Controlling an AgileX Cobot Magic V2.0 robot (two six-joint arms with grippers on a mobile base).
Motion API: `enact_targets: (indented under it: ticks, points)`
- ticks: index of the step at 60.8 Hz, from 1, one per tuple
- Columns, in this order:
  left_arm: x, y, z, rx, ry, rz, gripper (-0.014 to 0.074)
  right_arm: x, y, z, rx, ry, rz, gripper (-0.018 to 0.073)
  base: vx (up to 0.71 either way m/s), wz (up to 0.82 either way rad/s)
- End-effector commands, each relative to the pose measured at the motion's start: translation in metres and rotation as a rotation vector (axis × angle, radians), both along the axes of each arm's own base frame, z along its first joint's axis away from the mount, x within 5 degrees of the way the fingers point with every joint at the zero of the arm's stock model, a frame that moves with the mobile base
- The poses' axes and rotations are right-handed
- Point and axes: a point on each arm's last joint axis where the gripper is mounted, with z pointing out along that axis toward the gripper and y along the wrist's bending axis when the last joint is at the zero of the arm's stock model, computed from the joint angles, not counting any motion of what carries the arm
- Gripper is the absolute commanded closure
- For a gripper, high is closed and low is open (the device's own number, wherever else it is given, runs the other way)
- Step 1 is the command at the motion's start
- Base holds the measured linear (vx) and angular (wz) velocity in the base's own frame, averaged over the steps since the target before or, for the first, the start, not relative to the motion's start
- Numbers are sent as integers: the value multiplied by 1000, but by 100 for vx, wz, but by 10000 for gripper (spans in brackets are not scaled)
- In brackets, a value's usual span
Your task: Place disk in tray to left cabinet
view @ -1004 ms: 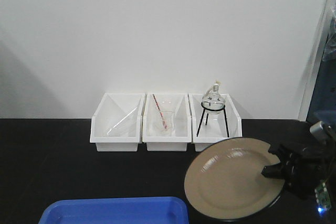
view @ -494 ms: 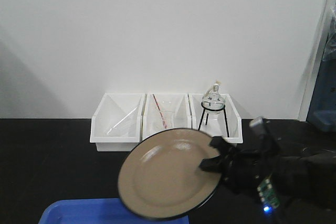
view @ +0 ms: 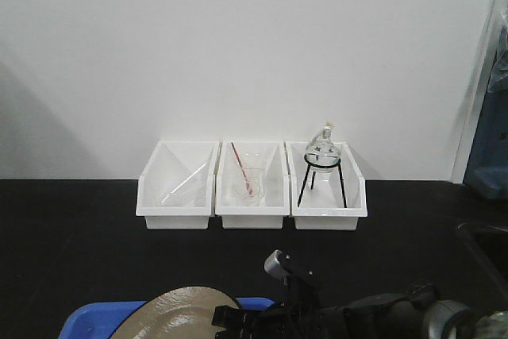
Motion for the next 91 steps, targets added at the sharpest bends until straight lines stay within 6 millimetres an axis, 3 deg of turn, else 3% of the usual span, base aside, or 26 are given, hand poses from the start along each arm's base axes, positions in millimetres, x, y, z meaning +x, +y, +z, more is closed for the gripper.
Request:
enact_targets:
  ticks: [1,7,22,33,45,57,65,71,76,77,79,91]
  points:
    - [2,0,18,-14,-112,0,201,5,2,22,40,-70,-9,483,0,0]
    - [2,0,18,-14,-112,0,201,4,2,21,-6,-107,44,405,0,0]
    - [2,0,18,-14,-112,0,201,-2,-1,14,-171,-203,235,95,0,0]
    - [2,0,18,-14,-112,0,201,-2,-8,22,-235,-270,291,-20,0,0]
    - [2,0,18,-14,-112,0,201,-5,-16,40,-344,-391,372,-30,0,0]
    - [4,0,14,-10,-63,-2,191,-3,-28,67,-395,-445,231,-30,0,0]
    - [16,-1,5,-10,46,-4,165,-8,-33,80,-390,-417,176,-30,0,0]
    - [30,-1,3,-6,97,-5,164,-9,-40,83,-404,-377,128,-30,0,0]
    - [44,-1,2,26,148,-16,163,-5,-53,80,-368,-244,13,-25,0,0]
    - [66,-2,-1,62,247,-38,163,-2,-82,71,-413,-72,-58,-8,0,0]
    - [73,-2,-1,72,278,-44,163,-3,-86,69,-425,-50,-57,-1,0,0]
    - [112,-3,-15,64,499,-62,163,1,-82,69,-409,-83,-72,27,0,0]
